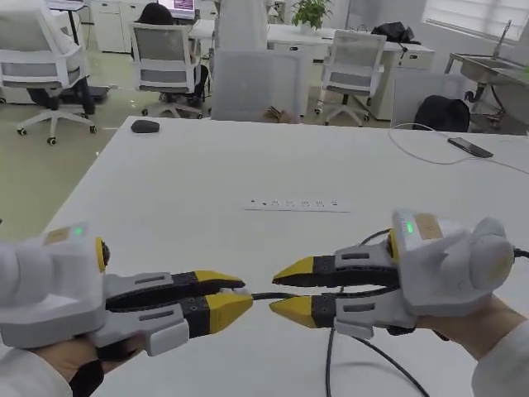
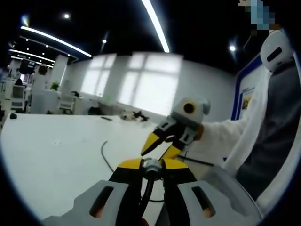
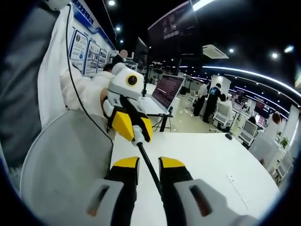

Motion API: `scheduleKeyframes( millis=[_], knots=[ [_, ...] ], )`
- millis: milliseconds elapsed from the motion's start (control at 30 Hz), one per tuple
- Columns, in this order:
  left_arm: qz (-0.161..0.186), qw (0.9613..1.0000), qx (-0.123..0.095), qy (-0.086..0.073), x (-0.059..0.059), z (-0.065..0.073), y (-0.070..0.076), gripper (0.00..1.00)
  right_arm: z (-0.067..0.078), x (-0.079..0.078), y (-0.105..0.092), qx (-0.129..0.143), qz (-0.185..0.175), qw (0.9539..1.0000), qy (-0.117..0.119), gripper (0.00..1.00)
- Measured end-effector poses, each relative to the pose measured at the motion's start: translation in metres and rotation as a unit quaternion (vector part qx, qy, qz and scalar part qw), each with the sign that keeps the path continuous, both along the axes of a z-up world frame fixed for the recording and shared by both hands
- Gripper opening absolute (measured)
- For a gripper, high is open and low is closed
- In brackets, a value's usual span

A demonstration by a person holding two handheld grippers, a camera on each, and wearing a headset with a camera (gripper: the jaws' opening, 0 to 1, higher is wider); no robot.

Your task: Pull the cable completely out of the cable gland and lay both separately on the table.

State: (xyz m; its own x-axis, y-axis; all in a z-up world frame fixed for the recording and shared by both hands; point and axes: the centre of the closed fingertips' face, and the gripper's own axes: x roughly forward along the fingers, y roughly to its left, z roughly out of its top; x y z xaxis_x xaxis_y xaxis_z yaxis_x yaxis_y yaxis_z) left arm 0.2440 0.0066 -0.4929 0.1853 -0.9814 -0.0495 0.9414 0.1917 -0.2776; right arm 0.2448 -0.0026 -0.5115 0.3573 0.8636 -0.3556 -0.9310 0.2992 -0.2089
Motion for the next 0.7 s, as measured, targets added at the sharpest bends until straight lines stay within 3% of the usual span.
scheduleKeyframes(
  millis=[200,333,567,700],
  knots=[
    [-0.010,0.9999,0.003,-0.002,-0.0055,-0.0020,-0.0016,0.17,-0.0014,-0.0024,0.0105,-0.008,0.018,0.9998,-0.004,0.15],
    [-0.010,0.9999,0.004,-0.003,-0.0037,-0.0029,0.0001,0.17,-0.0036,-0.0074,0.0126,-0.008,0.030,0.9995,0.002,0.07],
    [-0.014,0.9999,0.000,-0.006,-0.0037,-0.0022,-0.0011,0.17,-0.0049,-0.0068,0.0116,-0.011,0.023,0.9997,0.002,0.07],
    [-0.016,0.9997,0.004,-0.017,-0.0031,-0.0027,-0.0010,0.17,-0.0046,-0.0061,0.0110,-0.010,0.020,0.9998,0.003,0.06]
  ],
)
